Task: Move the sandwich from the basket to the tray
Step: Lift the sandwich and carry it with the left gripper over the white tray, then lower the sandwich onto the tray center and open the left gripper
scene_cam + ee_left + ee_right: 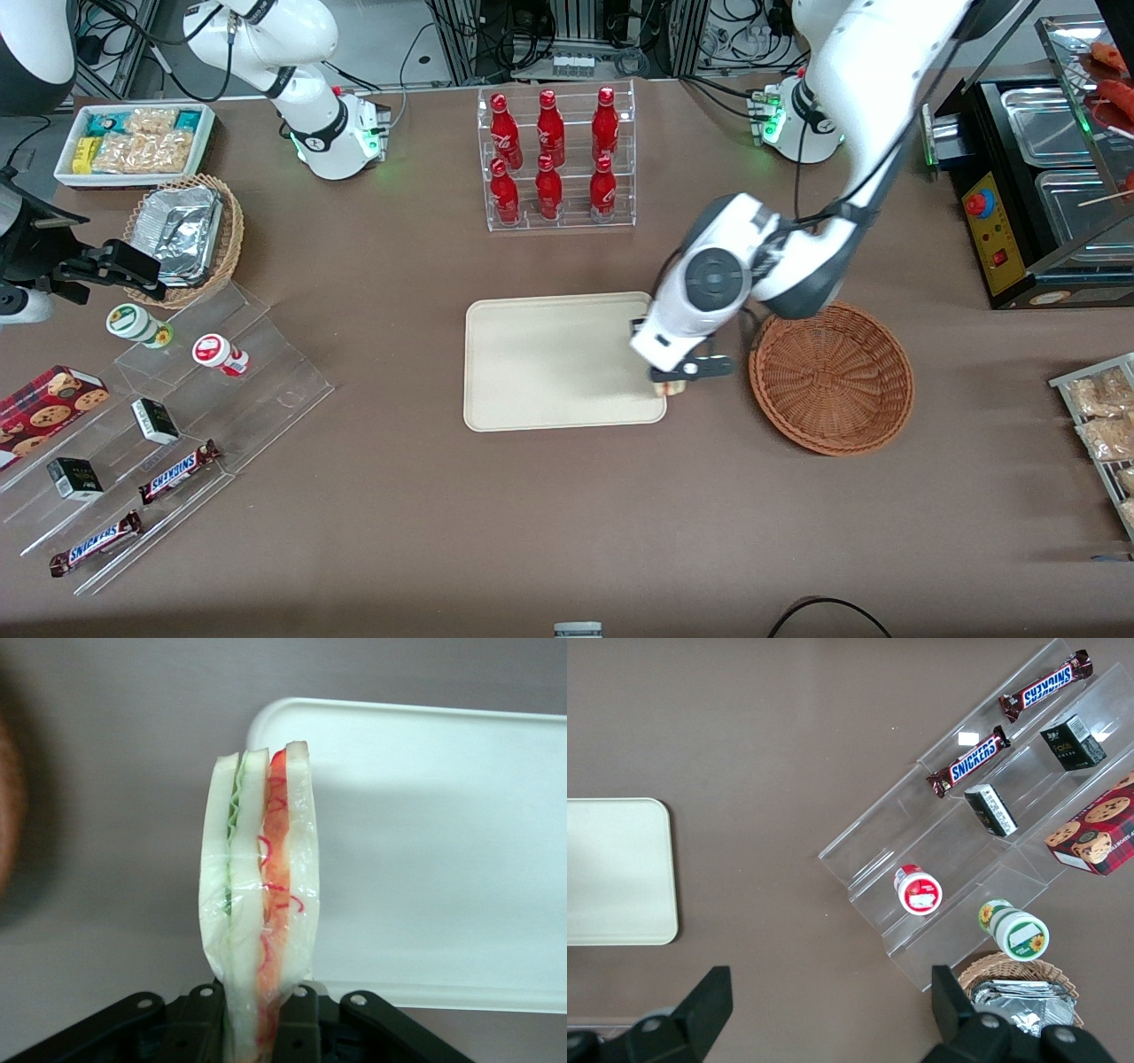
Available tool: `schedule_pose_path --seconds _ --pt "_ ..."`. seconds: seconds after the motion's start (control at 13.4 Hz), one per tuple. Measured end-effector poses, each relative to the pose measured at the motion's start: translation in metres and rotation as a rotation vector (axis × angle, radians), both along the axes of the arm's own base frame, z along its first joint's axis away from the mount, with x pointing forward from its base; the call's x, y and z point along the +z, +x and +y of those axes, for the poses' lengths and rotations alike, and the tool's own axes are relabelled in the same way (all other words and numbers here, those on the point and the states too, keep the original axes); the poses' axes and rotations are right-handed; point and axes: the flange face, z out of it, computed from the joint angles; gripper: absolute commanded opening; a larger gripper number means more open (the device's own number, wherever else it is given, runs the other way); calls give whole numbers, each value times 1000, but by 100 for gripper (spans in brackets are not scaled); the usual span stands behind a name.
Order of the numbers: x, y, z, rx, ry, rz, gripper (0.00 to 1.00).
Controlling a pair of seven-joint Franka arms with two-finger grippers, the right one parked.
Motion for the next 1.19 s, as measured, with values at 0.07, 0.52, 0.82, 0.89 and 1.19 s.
schedule_pose_path --seconds 0.07,0.52,0.82,0.89,1.19 --pt "-4 -4 -21 2 -6 0 0" --pt "-35 -25 -111 23 29 -65 0" --pt "-53 -26 -135 29 53 -71 0" --pt "-58 -26 -138 28 67 -70 0" --pt "-69 -26 -142 34 76 -67 0"
